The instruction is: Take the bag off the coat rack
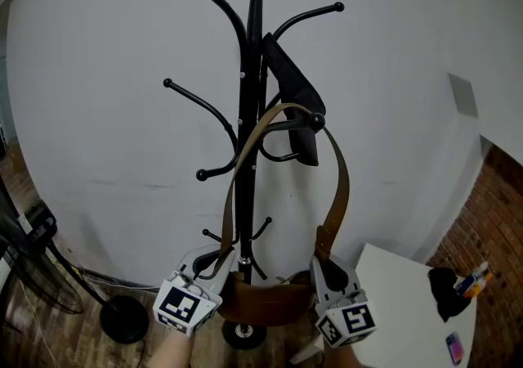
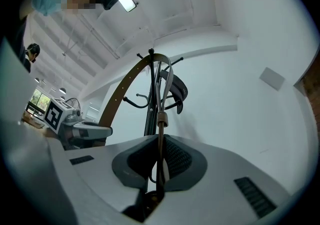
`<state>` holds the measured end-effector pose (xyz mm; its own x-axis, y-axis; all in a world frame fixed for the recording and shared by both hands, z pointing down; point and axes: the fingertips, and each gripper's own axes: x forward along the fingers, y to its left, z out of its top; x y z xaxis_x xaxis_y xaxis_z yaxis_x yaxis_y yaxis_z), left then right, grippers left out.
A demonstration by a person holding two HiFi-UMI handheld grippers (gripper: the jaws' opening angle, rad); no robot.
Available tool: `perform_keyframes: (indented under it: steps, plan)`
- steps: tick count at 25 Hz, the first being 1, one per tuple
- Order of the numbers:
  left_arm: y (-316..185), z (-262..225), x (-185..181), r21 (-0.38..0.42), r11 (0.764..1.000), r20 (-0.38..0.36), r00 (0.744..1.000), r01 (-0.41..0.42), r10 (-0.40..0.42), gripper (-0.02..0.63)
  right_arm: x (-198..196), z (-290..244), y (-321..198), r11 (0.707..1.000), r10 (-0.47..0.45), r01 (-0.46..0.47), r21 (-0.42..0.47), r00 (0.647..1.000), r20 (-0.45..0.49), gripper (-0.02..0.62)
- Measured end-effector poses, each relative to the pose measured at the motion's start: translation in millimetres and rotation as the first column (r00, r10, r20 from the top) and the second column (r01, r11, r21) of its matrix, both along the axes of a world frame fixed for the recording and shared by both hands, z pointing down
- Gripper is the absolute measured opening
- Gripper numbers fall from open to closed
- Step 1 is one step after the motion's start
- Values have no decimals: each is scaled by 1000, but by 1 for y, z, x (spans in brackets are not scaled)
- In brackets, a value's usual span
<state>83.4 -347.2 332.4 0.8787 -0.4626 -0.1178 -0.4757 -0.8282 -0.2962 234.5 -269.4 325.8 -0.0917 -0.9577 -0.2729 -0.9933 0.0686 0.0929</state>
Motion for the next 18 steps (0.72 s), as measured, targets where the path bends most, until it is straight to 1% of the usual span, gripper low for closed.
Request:
perform_keyframes:
  steps: [5,14,18]
  plan:
    - [11,-7,1,13,999,-5,999,-36,36,17,-3,-8,15,999,27,-27,20,1000,0,28]
    - [28,-26,5,63,994,-30,995,-93,95,17,-5,-26,38,995,73,-72,68,997,-10,28]
    - [36,-23,5,61,992,-29,993,-110,112,17,-5,-27,51,993,94,-93,79,996,-7,28]
